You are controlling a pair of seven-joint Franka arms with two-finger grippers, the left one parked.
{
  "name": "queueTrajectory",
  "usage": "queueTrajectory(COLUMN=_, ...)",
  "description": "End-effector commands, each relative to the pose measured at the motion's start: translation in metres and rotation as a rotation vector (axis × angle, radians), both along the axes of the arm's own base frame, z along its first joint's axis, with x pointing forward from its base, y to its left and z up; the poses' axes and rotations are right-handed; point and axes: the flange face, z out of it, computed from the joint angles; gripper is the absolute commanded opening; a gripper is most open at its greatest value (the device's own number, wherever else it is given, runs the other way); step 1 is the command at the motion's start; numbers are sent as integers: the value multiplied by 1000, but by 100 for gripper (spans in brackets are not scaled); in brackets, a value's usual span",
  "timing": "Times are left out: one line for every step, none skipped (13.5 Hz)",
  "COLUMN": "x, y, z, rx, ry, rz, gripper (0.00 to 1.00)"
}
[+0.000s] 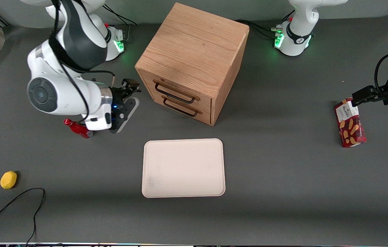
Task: Open upper drawer
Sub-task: 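Move the right gripper to the upper drawer's black handle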
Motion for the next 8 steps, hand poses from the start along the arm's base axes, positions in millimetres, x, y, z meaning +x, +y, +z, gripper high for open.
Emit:
queueTrajectory(x=-4, y=34, z=-13, rx=26, ry=-4, rz=58, gripper=100)
queueTrajectory(x=-4, y=37, z=-16, rx=30, ry=-6, rz=67, gripper=100)
queueTrajectory(x=-3, y=42, z=-22, rx=30, ry=-12, rz=64, gripper=100)
queueTrajectory(x=-10, y=56, z=-22, rx=31, ry=-16, rz=82, gripper=100)
queueTrajectory(x=-13, y=62, z=-24, rx=31, ry=-20, rz=86, gripper=100)
queueTrajectory(x=-13, y=63, z=-24, rx=33, ry=-23, rz=82, gripper=100)
queueTrajectory(x=-13, y=65, z=-24, rx=36, ry=-25, rz=85, gripper=100)
queueTrajectory(x=-14, y=66, z=-25, rx=45, ry=-26, rz=82, gripper=100)
